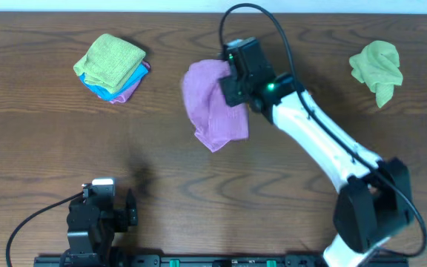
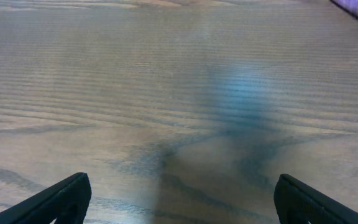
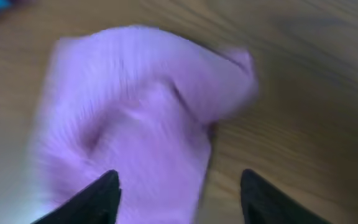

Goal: Fold the cloth

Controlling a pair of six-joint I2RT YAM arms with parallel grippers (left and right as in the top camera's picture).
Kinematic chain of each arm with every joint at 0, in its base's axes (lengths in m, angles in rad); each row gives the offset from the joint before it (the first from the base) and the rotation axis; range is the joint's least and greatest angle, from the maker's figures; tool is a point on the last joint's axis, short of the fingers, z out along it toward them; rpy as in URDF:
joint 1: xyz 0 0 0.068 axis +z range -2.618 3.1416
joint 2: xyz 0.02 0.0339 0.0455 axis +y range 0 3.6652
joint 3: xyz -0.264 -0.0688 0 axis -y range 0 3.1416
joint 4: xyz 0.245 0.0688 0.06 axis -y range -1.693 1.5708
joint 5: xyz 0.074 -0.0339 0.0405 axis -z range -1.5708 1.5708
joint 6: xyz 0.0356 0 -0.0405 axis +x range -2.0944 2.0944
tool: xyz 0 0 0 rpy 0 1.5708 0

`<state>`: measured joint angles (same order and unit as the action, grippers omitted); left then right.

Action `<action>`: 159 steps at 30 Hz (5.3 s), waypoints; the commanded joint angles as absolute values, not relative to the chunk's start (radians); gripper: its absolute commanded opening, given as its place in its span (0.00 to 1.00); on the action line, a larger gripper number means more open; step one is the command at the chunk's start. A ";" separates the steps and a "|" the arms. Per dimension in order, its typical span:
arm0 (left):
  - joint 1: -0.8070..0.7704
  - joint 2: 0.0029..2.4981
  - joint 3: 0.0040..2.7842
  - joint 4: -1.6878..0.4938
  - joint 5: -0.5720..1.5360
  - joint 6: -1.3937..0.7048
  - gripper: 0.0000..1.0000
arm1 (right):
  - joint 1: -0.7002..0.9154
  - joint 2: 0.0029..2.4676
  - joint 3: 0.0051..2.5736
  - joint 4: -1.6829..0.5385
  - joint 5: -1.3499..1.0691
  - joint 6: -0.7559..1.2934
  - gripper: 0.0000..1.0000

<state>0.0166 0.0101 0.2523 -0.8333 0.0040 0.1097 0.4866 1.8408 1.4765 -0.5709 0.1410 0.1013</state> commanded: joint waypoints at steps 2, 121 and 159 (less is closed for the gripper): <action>0.012 0.004 0.242 -0.871 -0.004 0.135 0.95 | 0.443 1.784 1.509 -0.601 0.270 0.102 0.77; 0.012 0.004 0.242 -0.871 -0.004 0.134 0.95 | 0.623 1.949 1.329 -0.431 -0.278 -0.088 0.24; 0.012 0.004 0.242 -0.871 -0.004 0.134 0.95 | 0.516 1.878 1.172 -0.414 -0.411 0.361 0.61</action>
<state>0.0166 0.0101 0.2523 -0.8333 0.0036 0.1097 0.5247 1.8565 1.1965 -0.4324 -0.3519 0.3157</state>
